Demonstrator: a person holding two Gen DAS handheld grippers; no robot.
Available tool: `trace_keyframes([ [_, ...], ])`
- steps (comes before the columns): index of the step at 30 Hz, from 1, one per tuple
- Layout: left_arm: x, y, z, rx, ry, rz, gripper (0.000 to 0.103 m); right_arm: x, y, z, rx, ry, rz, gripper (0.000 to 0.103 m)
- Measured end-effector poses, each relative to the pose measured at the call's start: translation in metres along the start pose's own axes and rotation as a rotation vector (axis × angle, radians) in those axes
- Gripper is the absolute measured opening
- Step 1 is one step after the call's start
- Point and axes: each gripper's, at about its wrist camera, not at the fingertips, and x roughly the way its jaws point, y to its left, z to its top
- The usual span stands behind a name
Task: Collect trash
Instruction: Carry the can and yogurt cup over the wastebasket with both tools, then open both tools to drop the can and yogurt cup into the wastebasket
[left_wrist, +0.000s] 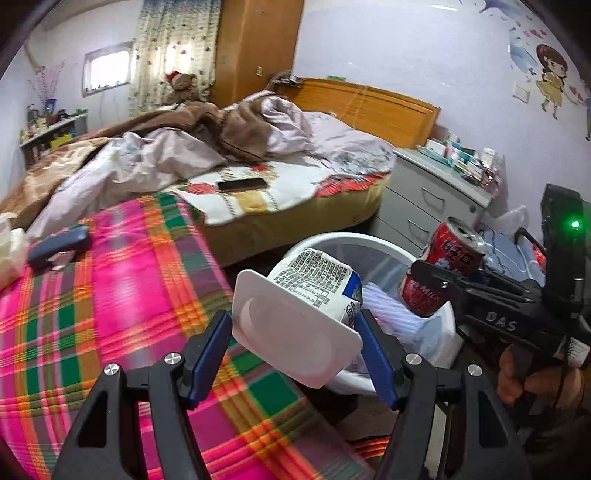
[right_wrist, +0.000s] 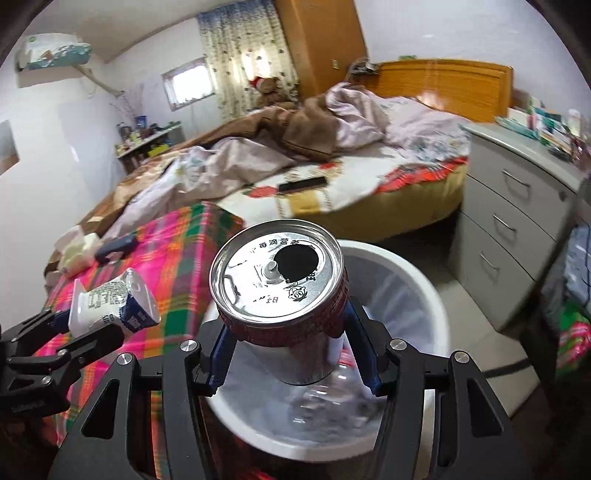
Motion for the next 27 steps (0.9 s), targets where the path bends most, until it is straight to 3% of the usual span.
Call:
trace_keyframes([
  [9, 0.036, -0.037, 0.001, 0.026, 0.055, -0.024, 0.071, 0.014, -0.038, -0.008, 0.023, 0.089, -0.060, 0.057],
  [19, 0.051, -0.047, 0.001, 0.015, 0.076, -0.036, 0.071, 0.022, -0.045, -0.007, -0.010, 0.126, -0.056, 0.058],
  [27, 0.046, -0.043, 0.002, -0.005, 0.066, -0.021, 0.074, 0.012, -0.047, -0.003, 0.004, 0.088, -0.053, 0.068],
])
